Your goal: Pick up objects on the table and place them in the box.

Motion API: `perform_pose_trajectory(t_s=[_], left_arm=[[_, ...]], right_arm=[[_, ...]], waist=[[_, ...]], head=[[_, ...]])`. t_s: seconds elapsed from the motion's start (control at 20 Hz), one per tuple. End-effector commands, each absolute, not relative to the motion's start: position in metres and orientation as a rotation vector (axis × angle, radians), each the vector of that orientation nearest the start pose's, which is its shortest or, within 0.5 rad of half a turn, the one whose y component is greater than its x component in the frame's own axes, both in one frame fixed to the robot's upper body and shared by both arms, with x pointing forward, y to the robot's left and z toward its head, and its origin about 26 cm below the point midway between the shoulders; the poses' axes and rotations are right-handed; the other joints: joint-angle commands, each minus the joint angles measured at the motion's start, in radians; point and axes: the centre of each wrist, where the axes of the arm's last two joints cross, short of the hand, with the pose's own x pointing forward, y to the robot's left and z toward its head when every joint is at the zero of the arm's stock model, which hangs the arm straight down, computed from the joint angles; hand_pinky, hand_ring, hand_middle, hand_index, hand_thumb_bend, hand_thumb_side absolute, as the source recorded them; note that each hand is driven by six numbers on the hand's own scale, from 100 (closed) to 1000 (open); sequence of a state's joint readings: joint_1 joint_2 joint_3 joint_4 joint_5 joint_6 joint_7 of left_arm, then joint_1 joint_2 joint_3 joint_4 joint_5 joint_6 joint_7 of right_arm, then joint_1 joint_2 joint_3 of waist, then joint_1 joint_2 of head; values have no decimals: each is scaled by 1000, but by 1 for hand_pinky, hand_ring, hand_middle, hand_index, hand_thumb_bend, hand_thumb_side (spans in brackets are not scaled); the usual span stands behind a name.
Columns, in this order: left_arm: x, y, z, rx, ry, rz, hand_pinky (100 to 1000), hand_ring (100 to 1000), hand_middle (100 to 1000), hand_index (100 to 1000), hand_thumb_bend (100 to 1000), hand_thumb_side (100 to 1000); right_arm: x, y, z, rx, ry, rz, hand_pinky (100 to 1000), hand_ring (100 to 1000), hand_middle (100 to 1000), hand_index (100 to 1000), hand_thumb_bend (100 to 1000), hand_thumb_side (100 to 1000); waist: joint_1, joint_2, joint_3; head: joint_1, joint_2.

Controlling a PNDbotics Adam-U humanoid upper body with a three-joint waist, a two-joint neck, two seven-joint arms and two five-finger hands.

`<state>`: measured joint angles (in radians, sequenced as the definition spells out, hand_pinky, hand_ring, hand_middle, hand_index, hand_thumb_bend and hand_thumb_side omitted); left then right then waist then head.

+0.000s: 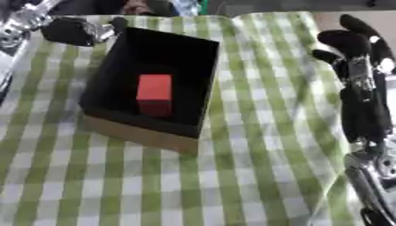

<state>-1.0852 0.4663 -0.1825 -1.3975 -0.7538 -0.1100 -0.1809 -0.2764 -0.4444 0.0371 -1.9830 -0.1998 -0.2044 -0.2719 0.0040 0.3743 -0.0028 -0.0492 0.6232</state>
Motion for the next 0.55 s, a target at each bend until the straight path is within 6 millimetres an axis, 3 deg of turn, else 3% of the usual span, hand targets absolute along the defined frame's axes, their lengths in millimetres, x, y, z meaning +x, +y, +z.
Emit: perform_pose_trajectory(t_s=[0.05,0.4,0.55], left_arm=[[387,215,378,-1436,2863,1332,613,594,641,758,244,634],[320,230,365,-1218,3143,829,624,525,595,718,192,607],[303,237,350,-1134,3232,664,637,523,594,717,180,598]], right_arm=[[296,-277,206,-108,-2474,93,767,823,687,869,100,703],[295,-282,207,-131,-2496,71,766,821,687,868,100,706],[295,-283,207,-139,-2500,62,766,821,688,867,100,706]], waist=[[3,-38,5],[-13,-35,28],[-20,-33,41]], head=[[-11,5],[-29,0],[-35,-3]])
